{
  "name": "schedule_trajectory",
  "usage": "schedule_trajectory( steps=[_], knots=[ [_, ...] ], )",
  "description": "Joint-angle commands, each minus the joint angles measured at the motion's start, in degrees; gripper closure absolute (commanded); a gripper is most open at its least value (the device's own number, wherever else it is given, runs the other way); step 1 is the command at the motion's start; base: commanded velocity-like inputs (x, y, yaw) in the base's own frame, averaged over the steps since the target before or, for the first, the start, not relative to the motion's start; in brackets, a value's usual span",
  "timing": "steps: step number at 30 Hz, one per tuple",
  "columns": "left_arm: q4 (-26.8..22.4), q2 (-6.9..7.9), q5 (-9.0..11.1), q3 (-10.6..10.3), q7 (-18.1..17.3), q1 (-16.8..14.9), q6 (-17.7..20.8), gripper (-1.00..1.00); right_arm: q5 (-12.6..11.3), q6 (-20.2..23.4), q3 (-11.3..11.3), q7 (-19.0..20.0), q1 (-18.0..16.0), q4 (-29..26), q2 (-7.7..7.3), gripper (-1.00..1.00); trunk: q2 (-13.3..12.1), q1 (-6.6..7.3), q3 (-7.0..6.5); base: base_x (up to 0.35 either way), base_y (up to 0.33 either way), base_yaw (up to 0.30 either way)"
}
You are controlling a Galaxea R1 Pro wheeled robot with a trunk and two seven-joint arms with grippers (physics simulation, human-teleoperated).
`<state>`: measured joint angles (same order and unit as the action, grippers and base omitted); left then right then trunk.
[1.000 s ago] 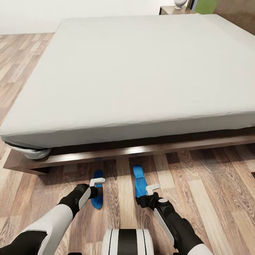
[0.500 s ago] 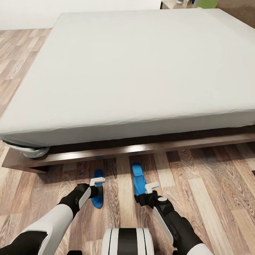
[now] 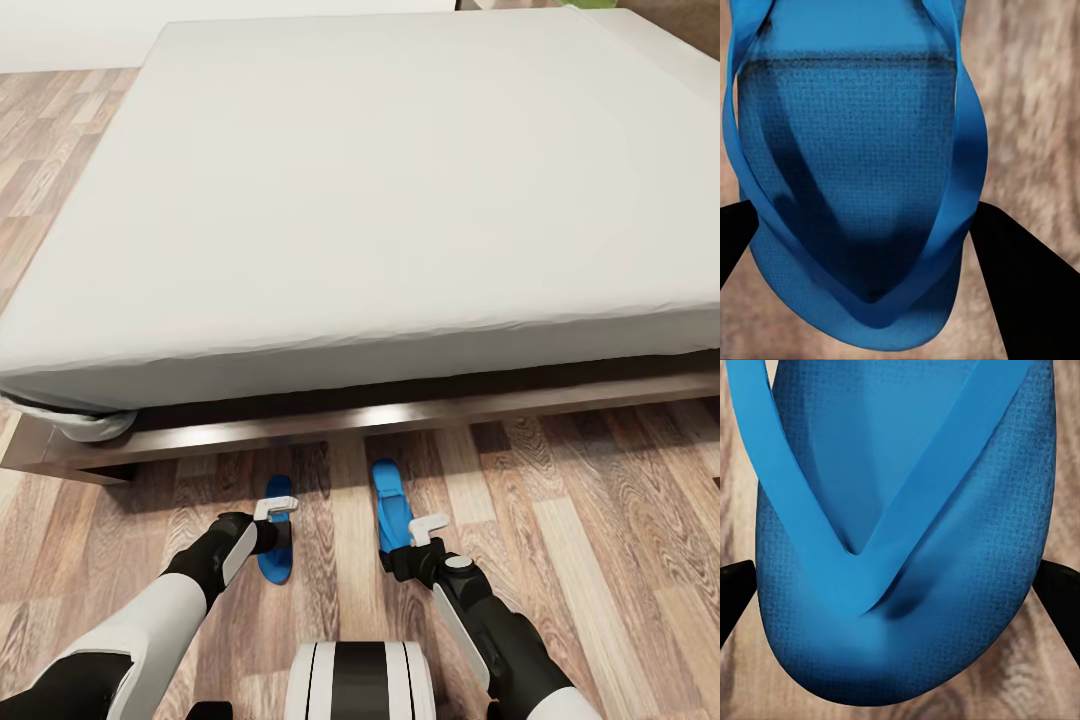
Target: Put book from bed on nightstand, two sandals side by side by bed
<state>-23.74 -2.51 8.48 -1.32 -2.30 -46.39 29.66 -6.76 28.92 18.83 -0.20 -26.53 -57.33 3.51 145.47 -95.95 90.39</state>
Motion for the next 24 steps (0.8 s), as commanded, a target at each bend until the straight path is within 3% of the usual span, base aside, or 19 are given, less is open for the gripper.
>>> schedule_trajectory(
  steps=[1, 4, 5, 19, 24],
  knots=[
    [1.9, 0.05, 1.0, -0.3, 0.3, 0.1, -1.7, 1.00, -0.5, 0.3, 0.0, 0.0, 0.0, -0.1, -0.02, 1.00, 0.0, -0.03, 0.04, 0.000, 0.000, 0.000],
    [1.9, 0.05, 1.0, -0.3, 0.4, 0.1, -1.7, 1.00, -0.5, 0.3, 0.0, 0.0, 0.0, -0.1, 0.00, 1.00, 0.0, -0.03, 0.04, 0.000, 0.000, 0.000],
    [1.9, 0.05, 1.0, -0.3, 0.4, 0.1, -1.7, -1.00, -0.5, 0.3, 0.0, 0.0, 0.0, -0.1, 0.00, 1.00, 0.0, -0.03, 0.04, 0.000, 0.000, 0.000],
    [1.8, 0.09, 1.0, -0.3, 0.3, 0.1, -1.8, -1.00, -0.5, 0.3, -0.2, 0.0, 0.0, -0.1, -0.08, 1.00, 0.0, -0.03, 0.04, 0.000, 0.000, 0.000],
    [1.7, 0.09, 1.1, -0.2, 0.2, 0.1, -1.8, -1.00, -0.5, 0.3, -0.2, 0.0, 0.0, 0.0, -0.09, 1.00, -0.1, 0.10, -1.07, 0.000, 0.000, 0.000]
  ],
)
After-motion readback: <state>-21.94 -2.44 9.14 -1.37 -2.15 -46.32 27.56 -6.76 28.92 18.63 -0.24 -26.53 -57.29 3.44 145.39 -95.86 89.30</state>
